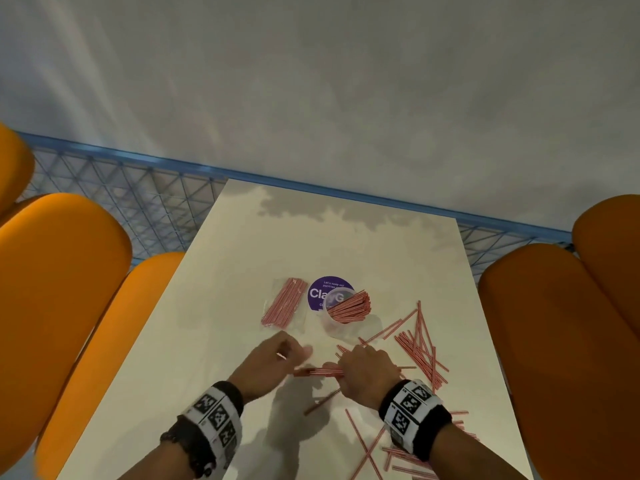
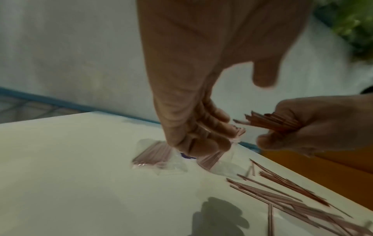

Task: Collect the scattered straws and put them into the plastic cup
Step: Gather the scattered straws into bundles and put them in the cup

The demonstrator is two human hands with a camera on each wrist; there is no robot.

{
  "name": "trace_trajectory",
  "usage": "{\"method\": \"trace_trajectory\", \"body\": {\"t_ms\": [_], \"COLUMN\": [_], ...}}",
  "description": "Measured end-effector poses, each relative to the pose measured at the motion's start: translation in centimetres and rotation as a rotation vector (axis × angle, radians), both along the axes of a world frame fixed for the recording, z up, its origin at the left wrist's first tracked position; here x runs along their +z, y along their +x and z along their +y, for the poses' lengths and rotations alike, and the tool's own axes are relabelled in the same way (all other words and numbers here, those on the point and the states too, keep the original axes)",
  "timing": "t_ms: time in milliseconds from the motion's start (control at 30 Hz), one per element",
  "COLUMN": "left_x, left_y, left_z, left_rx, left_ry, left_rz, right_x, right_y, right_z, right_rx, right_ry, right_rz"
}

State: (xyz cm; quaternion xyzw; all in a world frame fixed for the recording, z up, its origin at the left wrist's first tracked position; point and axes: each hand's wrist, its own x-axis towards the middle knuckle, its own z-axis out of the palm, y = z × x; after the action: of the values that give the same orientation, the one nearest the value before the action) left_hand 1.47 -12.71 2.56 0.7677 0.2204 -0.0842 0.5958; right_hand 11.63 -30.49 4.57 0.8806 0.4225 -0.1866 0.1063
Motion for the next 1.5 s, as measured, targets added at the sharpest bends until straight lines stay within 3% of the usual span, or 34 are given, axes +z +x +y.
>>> {"method": "trace_trajectory", "body": {"t_ms": [100, 233, 300, 400, 500, 567, 633, 800, 933, 1000, 1067, 1133, 1200, 1267, 1367, 1500], "left_x": [0.8, 2.2, 3.0, 3.3, 4.0, 4.9, 5.8, 6.2, 6.4, 6.5, 6.6, 6.9, 7.1, 6.4, 5.2, 4.7], "left_y": [0.6, 2.0, 1.7, 0.7, 0.0, -0.3, -0.5, -0.8, -0.9, -1.0, -1.1, -0.9, -0.4, 0.4, 1.7, 5.5], "left_z": [-1.2, -4.7, -4.5, -2.8, -3.0, -4.1, -4.8, -4.5, -4.6, -4.2, -3.6, -3.3, -3.3, -3.7, -4.4, -3.3], "left_rx": [0.249, 0.230, 0.318, 0.463, 0.483, 0.422, 0.385, 0.405, 0.339, 0.193, -0.055, -0.246, -0.317, -0.334, -0.389, -0.413], "left_ry": [-0.298, -0.430, -0.563, -0.956, -1.355, -1.510, -1.579, -1.625, -1.483, -1.332, -0.994, -0.563, -0.092, 0.222, 0.342, 0.365], "left_rz": [0.030, 0.009, -0.012, 0.007, 0.052, 0.033, 0.004, -0.067, -0.076, -0.073, -0.034, 0.053, 0.108, 0.071, 0.011, -0.021], "right_x": [0.1, -0.2, 1.1, 5.8, 11.3, 12.8, 12.7, 11.1, 10.6, 10.4, 9.9, 8.6, 7.0, 5.9, 5.6, 6.1], "right_y": [-0.5, -2.5, -2.2, -1.1, -1.9, -3.0, -3.8, -5.2, -5.6, -5.3, -4.9, -4.4, -4.0, -3.8, -3.1, 1.7], "right_z": [0.9, 3.5, 3.5, 2.5, 2.7, 3.3, 4.0, 4.5, 4.8, 4.6, 3.7, 2.4, 1.1, 0.3, -0.2, -0.9], "right_rx": [0.024, 0.007, -0.035, -0.190, -0.524, -0.619, -0.613, -0.544, -0.708, -0.807, -0.875, -0.845, -0.710, -0.592, -0.548, -0.503], "right_ry": [0.055, 0.140, 0.217, 0.580, 1.283, 1.592, 1.703, 1.708, 1.769, 1.748, 1.683, 1.495, 1.223, 0.971, 0.712, 0.629], "right_rz": [-0.028, 0.054, 0.105, 0.346, 0.717, 0.950, 1.025, 0.956, 0.968, 0.928, 0.879, 0.667, 0.388, 0.256, 0.202, 0.055]}}
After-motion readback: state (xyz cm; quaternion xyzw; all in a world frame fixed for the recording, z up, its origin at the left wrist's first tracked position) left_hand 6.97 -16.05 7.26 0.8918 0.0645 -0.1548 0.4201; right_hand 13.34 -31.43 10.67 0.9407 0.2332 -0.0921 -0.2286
